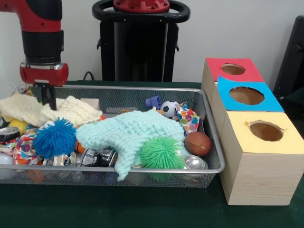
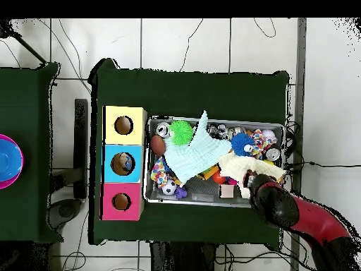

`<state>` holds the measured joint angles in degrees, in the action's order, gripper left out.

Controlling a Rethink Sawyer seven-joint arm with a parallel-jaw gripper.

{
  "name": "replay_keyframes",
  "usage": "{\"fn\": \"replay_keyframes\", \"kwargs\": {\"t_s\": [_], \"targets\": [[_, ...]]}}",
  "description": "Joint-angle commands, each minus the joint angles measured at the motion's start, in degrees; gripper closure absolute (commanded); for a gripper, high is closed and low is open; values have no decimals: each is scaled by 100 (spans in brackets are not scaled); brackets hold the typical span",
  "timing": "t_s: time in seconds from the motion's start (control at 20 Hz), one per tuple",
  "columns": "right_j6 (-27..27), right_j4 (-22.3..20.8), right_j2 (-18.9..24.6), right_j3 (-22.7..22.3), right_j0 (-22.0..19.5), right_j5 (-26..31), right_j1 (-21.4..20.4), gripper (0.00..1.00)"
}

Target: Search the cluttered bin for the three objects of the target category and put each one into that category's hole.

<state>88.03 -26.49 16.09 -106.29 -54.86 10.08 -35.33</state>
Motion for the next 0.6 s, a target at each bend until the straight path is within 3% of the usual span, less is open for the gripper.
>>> {"fn": "replay_keyframes", "kwargs": {"t_s": [0.05, 0.35, 0.6], "targets": [[892, 603, 112, -662, 65, 704, -1122, 100], [627, 944, 196, -1135, 26, 1130, -1821, 100], [624, 1035, 199, -1281, 107, 1068, -1877, 100]]}}
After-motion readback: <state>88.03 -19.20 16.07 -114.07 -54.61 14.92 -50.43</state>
